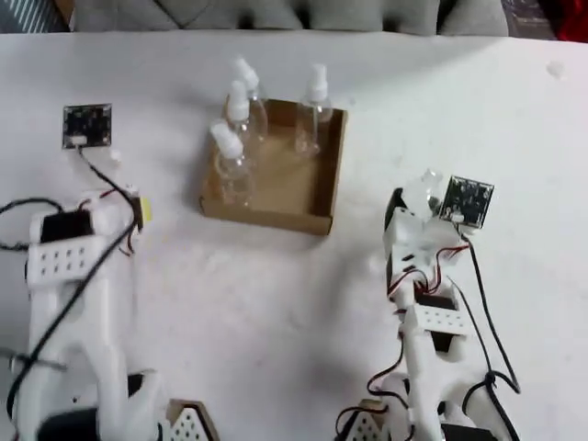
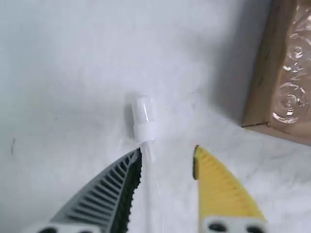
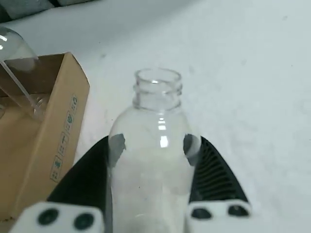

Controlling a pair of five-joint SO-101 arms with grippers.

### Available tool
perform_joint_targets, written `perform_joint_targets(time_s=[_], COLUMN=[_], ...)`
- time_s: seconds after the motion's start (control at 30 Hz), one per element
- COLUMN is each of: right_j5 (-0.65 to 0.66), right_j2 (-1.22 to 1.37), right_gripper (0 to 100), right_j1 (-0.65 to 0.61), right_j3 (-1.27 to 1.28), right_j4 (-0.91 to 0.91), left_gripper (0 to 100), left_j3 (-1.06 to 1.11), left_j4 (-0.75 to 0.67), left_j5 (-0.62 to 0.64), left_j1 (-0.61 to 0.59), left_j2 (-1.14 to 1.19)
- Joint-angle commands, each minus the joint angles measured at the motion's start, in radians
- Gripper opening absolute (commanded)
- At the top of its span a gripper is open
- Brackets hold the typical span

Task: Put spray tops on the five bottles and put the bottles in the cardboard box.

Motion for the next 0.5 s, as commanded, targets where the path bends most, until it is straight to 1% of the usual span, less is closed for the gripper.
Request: perform_joint_targets(time_s=[0.0, 0.13, 0.23, 0.47], right_j5=[0.002, 0.002, 0.002, 0.002], right_j2=[-0.025, -0.025, -0.025, -0.025], right_gripper=[1.7, 1.7, 1.7, 1.7], right_j1=[0.002, 0.001, 0.001, 0.001], right_j3=[-0.012, -0.012, -0.012, -0.012], right_j4=[-0.025, -0.025, -0.025, -0.025], left_gripper=[21, 21, 21, 21], left_j3=[-0.117, -0.199, -0.276, -0.439], left_j4=[-0.06, -0.106, -0.097, -0.097], left_j5=[0.014, 0.008, 0.008, 0.006], left_j1=[-0.035, -0.071, -0.088, -0.087], left_j2=[0.163, 0.329, 0.452, 0.704])
